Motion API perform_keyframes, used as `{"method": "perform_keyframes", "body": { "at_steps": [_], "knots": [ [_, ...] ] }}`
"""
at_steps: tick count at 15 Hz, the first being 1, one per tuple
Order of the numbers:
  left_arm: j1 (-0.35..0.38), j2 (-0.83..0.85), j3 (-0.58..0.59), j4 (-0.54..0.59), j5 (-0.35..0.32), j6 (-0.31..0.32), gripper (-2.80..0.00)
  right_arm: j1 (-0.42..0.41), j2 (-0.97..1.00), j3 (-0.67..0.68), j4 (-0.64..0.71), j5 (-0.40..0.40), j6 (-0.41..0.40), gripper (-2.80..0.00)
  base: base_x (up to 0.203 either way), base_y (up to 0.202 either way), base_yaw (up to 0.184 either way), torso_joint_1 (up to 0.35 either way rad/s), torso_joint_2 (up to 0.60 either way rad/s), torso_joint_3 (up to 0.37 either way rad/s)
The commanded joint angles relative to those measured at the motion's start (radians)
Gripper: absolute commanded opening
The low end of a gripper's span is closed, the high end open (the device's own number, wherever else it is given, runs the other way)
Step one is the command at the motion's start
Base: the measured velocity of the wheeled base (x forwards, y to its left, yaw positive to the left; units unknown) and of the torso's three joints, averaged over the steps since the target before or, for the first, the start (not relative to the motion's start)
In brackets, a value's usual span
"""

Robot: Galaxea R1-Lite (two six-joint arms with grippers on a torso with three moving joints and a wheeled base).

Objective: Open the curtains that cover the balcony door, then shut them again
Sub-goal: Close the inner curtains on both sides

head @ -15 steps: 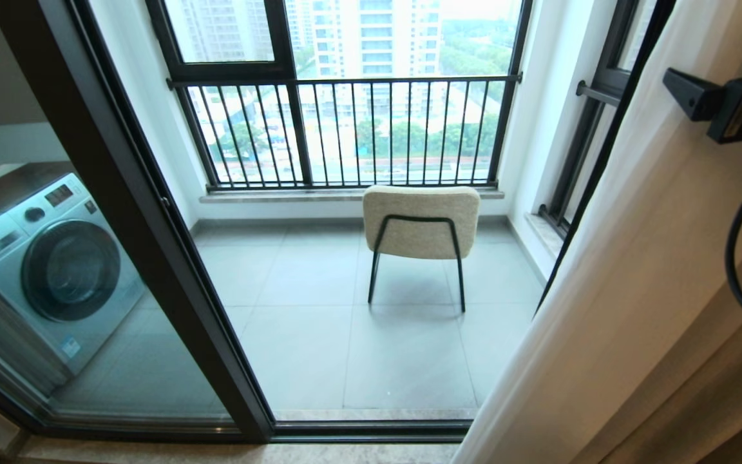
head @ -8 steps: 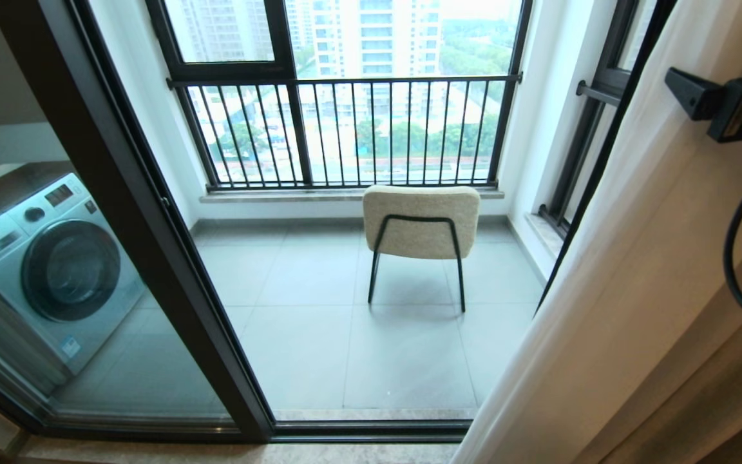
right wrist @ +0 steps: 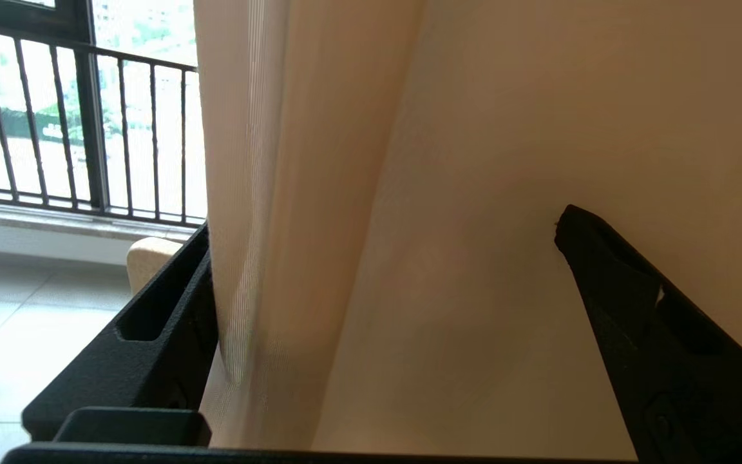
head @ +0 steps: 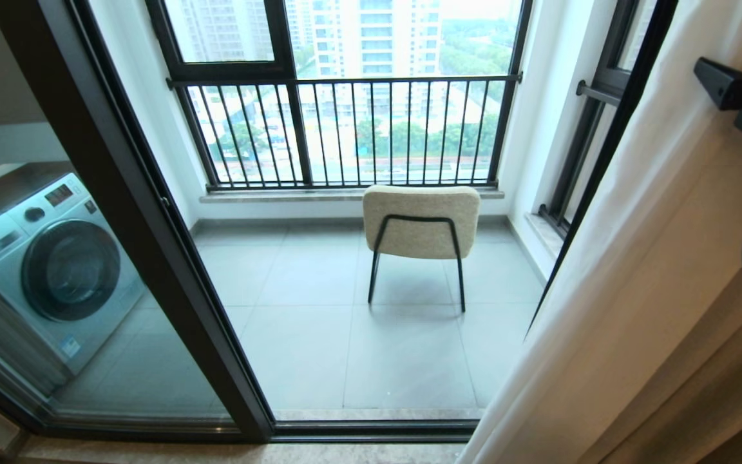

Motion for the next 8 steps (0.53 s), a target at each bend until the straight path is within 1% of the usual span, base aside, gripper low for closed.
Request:
{"method": "perform_keyframes", "body": {
  "at_steps": [1, 5, 8],
  "knots": [
    [0.000, 0.000, 0.000, 0.000, 0.000, 0.000, -2.80, -0.008, 0.041, -0.026, -0.011, 0.000, -0.001, 0.00, 0.000, 0.000, 0.000, 0.000, 0.00, 0.000],
    [0.000, 0.000, 0.000, 0.000, 0.000, -0.001, -2.80, -0.009, 0.125, -0.107, -0.013, 0.001, -0.001, 0.00, 0.000, 0.000, 0.000, 0.000, 0.00, 0.000],
    [0.000, 0.000, 0.000, 0.000, 0.000, 0.000, -2.80, -0.014, 0.162, -0.129, -0.015, 0.001, -0.001, 0.00, 0.000, 0.000, 0.000, 0.000, 0.00, 0.000]
  ]
}}
